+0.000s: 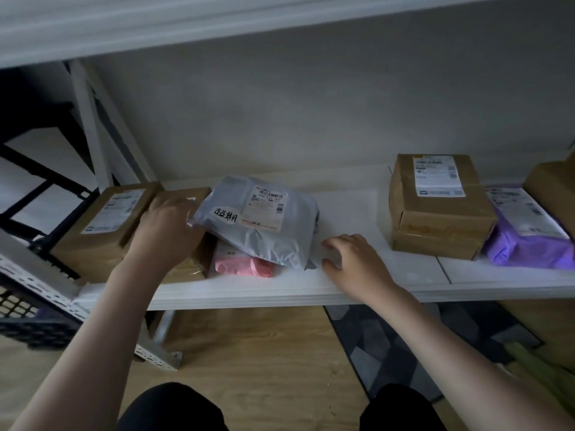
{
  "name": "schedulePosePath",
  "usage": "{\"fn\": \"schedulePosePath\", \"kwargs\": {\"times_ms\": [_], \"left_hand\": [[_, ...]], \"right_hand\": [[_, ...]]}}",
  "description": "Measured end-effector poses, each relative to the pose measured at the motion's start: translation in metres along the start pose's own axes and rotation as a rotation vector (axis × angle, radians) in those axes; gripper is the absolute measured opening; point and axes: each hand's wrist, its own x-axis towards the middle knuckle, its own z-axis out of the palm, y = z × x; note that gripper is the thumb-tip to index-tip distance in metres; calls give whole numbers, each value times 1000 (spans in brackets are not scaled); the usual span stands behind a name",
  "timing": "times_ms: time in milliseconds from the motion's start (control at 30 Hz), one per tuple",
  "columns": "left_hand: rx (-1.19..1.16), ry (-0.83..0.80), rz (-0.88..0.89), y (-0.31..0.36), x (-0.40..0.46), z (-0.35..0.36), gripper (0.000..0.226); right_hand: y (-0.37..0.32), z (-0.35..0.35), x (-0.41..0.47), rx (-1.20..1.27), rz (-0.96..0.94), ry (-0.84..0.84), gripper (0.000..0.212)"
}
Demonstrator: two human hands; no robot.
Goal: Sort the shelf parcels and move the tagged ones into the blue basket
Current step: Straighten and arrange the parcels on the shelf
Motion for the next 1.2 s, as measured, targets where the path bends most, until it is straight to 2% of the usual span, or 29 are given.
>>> {"fn": "schedulePosePath", "kwargs": {"times_ms": [67,133,267,333,400,467,567,667,767,833,867,933,1067,1200], "left_hand": [[57,-101,20,3,3,6,42],[68,-108,29,10,2,11,42],[35,-119,112,31,-6,29,45],[-2,-117,170,41,-14,40,50],[-95,-81,217,54,-25,49,44],[-191,-53,261,68,-40,56,30],[-297,-52,322,86,-64,67,20],[-398,-72,335,94,-80,77,30],[-426,-102,300,96,-84,81,36],[-426,-121,266,94,-80,81,39],[-431,-133,249,94,-77,82,39],[-458,-150,205,96,-68,81,40],[-411,-178,191,103,-50,86,56],[-436,-103,175,109,-50,92,56]], "right_hand": [[-2,-3,3,54,21,-32,48],[-4,-5,7,103,38,-74,49],[-3,-8,5,127,5,-76,23],[5,-13,-2,105,1,-74,15],[18,-23,-12,78,16,-79,13],[34,-34,-25,55,32,-86,21],[59,-52,-43,57,81,-103,36],[80,-63,-55,83,116,-130,49],[82,-69,-59,278,114,-147,40],[73,-71,-57,390,143,-86,30],[68,-71,-55,405,161,-60,40],[61,-66,-50,349,192,-72,54],[55,-54,-37,39,169,-147,73],[57,-45,-31,19,124,-74,67]]}}
